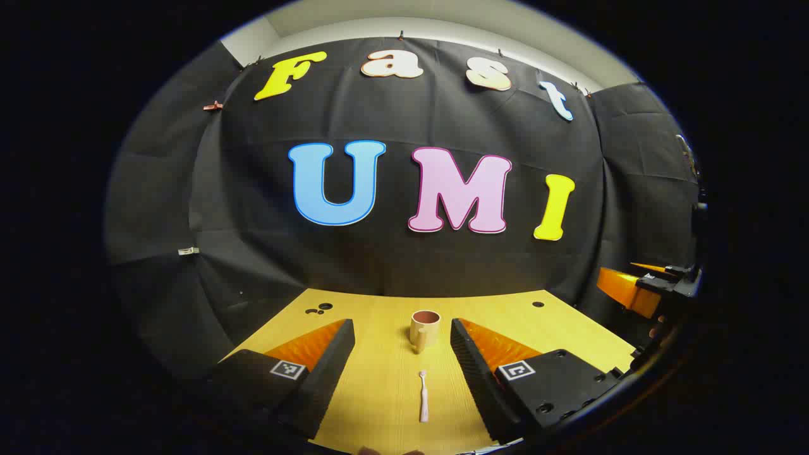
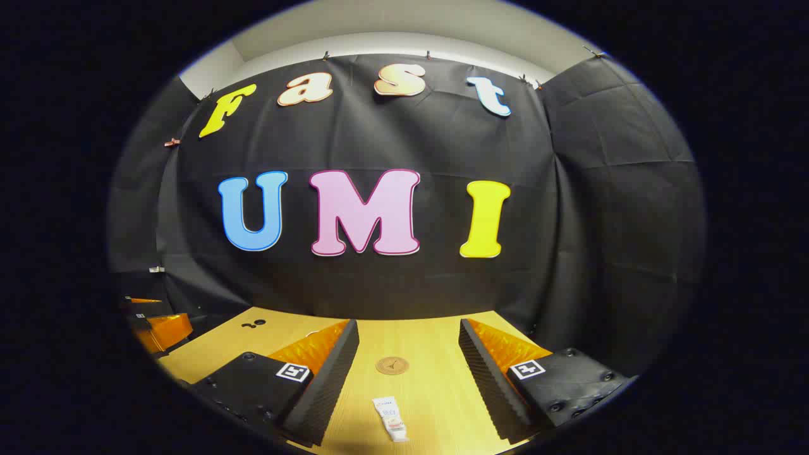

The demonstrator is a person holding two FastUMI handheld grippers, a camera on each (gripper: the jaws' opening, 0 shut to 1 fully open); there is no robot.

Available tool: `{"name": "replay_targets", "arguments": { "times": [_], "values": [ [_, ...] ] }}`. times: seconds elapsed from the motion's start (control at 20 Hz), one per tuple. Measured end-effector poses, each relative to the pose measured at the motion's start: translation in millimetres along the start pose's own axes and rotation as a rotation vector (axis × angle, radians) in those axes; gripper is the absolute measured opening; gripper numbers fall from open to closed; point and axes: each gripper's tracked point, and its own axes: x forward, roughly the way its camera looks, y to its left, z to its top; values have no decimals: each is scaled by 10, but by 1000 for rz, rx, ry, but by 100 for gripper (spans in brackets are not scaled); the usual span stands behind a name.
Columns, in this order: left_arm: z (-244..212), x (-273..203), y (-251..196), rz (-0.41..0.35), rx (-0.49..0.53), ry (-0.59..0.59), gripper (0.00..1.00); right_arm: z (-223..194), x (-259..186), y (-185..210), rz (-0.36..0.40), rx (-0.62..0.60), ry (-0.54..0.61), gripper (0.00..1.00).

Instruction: Put the toothbrush and toothpaste on the desktop into the cup, then pick up the cup and place it on the coaster on the desktop.

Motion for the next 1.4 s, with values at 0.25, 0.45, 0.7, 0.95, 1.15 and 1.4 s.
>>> {"name": "replay_targets", "arguments": {
  "times": [0.25,0.45,0.7,0.95,1.15,1.4],
  "values": [
    [-18,182,-25,-6,9,13,95,-133,129,35,21,4,32,98],
    [-24,254,-109,-26,18,20,95,-170,201,-35,3,9,40,98],
    [-95,290,-170,-34,17,48,95,-283,249,-37,-1,-11,78,98],
    [-136,284,-214,-42,15,53,95,-381,297,-17,7,-8,107,98],
    [-170,283,-175,-17,19,59,95,-503,352,-59,0,5,147,98],
    [-280,287,-151,28,-21,84,95,-837,479,-27,21,29,257,98]
  ]
}}
